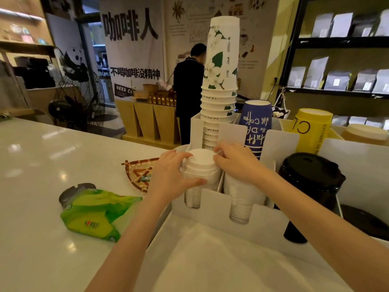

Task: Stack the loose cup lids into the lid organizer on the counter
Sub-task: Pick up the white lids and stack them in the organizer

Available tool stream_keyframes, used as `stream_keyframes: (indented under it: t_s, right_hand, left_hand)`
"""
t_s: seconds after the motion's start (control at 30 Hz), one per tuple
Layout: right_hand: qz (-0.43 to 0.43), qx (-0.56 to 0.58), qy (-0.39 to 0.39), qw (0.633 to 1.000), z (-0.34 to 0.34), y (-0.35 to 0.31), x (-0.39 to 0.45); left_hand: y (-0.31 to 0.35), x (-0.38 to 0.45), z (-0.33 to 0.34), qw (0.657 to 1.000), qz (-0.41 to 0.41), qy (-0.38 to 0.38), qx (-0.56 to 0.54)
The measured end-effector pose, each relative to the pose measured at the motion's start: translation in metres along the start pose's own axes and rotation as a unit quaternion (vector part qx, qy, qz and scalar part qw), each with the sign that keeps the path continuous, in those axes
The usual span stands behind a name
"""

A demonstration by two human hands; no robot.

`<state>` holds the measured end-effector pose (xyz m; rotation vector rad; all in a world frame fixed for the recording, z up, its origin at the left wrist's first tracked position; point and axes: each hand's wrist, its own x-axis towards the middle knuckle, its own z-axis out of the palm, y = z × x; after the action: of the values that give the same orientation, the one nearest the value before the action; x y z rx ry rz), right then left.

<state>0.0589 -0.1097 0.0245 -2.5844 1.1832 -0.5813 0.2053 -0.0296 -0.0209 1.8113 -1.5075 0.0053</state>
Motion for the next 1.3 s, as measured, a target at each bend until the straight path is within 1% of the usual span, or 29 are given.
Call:
stream_keyframes:
  t_s: [0.1,0.2,0.3,0.43,0.53,0.73,0.8,0.93,1.1,1.2,1.3]
  right_hand:
    - [0.002,-0.019,-0.005,1.000,0.001,-0.001,-0.002]
    - [0.002,-0.032,-0.015,0.999,0.000,-0.002,-0.004]
    - [-0.002,-0.060,-0.021,0.998,0.000,-0.004,-0.005]
    - [-0.006,-0.098,-0.036,0.995,0.001,-0.005,-0.005]
    - [-0.004,-0.113,-0.032,0.993,0.004,-0.006,-0.002]
    - [-0.015,-0.150,-0.019,0.988,0.006,-0.008,-0.002]
    - [-0.019,-0.156,-0.021,0.987,0.007,-0.008,-0.001]
    - [-0.023,-0.152,-0.023,0.988,0.009,-0.008,0.003]
    - [-0.032,-0.163,-0.014,0.986,0.008,-0.008,0.005]
    - [-0.042,-0.179,-0.013,0.983,0.011,-0.008,0.006]
    - [-0.050,-0.189,0.006,0.981,0.015,-0.008,0.007]
  left_hand:
    - [0.001,-0.002,-0.002,1.000,0.004,-0.017,0.026]
    - [0.000,-0.001,-0.002,0.999,0.005,-0.018,0.032]
    - [0.001,-0.001,-0.003,0.999,0.002,-0.033,0.039]
    - [0.005,-0.002,-0.010,0.996,-0.002,-0.083,0.022]
    - [0.005,-0.001,-0.015,0.992,-0.002,-0.125,0.021]
    - [-0.002,0.002,-0.021,0.988,0.017,-0.152,-0.008]
    - [-0.003,0.003,-0.022,0.988,0.016,-0.150,-0.014]
    - [-0.003,0.002,-0.023,0.993,0.029,-0.114,-0.011]
    - [0.008,0.002,-0.020,0.995,0.030,-0.088,0.030]
    - [0.012,0.000,-0.018,0.995,0.028,-0.084,0.046]
    - [0.014,-0.001,-0.018,0.994,0.027,-0.086,0.058]
